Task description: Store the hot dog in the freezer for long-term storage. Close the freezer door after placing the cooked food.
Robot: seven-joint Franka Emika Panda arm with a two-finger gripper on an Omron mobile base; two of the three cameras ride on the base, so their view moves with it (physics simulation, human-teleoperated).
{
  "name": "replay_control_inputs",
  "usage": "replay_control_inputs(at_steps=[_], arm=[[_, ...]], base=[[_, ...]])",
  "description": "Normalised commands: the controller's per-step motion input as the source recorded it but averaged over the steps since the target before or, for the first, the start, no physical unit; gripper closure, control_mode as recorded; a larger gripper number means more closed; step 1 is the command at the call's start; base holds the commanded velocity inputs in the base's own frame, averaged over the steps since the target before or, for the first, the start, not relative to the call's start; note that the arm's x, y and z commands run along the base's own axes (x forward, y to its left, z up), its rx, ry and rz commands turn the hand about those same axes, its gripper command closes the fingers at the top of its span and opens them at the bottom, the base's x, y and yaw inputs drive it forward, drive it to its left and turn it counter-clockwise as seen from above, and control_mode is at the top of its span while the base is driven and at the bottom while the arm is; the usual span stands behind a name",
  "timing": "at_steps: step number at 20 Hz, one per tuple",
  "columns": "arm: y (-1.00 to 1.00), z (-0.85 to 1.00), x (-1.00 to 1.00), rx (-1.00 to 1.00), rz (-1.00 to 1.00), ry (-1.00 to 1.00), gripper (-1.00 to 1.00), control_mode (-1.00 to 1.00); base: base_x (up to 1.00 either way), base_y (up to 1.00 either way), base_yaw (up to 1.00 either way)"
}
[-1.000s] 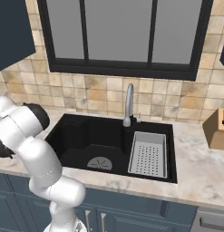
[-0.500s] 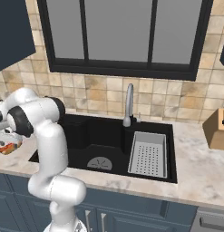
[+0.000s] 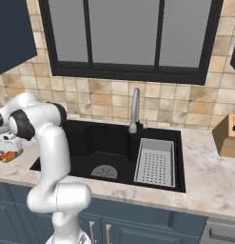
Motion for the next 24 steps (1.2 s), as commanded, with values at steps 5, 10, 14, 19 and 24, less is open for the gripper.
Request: replay_control_inputs(at_steps=[5,10,14,19,24], arm=[[0.00,-0.45,-0.13,0.00,0.00,0.04,-1.00,-1.00],[0.00,-0.38,-0.14,0.00,0.00,-0.01,-1.00,-1.00],[0.00,-0.21,0.00,0.02,0.00,-0.09,-1.00,-1.00],[0.00,-0.16,0.00,0.02,0.00,-0.10,1.00,-1.00],[0.00,-0.03,0.00,0.00,0.00,-0.06,1.00,-1.00]], base=[[0.00,0.00,0.00],[0.00,0.00,0.00],[0.00,0.00,0.00],[0.00,0.00,0.00],[0.00,0.00,0.00]])
